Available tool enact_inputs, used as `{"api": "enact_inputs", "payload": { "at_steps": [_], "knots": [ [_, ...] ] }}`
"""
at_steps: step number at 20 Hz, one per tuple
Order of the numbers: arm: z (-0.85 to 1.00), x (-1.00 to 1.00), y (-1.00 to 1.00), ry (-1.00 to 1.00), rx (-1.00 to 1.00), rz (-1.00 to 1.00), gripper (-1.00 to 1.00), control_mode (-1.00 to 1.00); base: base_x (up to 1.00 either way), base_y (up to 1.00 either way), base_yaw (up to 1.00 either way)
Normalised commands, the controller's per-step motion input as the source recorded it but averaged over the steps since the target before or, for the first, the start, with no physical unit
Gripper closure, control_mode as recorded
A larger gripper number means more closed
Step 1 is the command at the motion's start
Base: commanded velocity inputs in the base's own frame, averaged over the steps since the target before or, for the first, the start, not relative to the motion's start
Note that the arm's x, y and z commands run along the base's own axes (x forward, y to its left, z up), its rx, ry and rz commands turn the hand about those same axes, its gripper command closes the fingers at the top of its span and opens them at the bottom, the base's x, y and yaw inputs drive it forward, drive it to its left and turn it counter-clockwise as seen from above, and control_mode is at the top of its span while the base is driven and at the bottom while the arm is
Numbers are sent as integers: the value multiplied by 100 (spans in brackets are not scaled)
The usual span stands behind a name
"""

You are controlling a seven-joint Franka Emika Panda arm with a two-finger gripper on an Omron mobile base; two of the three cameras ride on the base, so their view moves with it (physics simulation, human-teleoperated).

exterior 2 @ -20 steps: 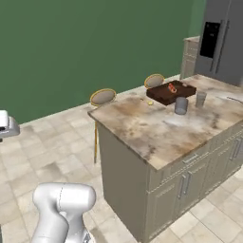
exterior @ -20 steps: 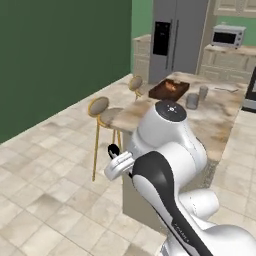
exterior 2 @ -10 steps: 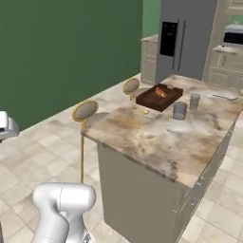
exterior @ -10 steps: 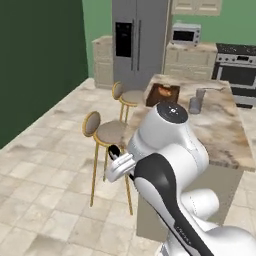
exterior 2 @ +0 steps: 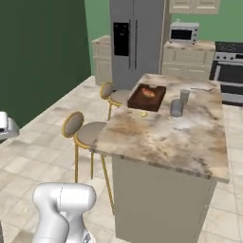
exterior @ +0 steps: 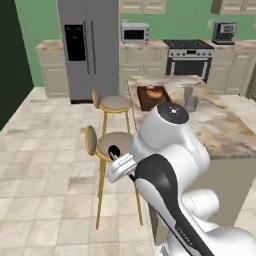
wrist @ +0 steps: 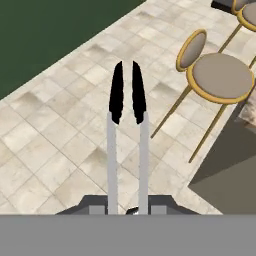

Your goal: Take the tongs from the drawer on the left and place them on the dining counter next to the tray containing the hot dog.

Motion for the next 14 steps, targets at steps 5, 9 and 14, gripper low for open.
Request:
{"api": "enact_inputs", "payload": {
  "at_steps": [5,9,14],
  "knots": [
    [0,0,0,0,0,0,100,100,-24,100,-55],
    [0,0,0,0,0,0,100,100,-44,100,-54],
    [0,0,0,0,0,0,100,100,-13,100,-51]
  ]
}}
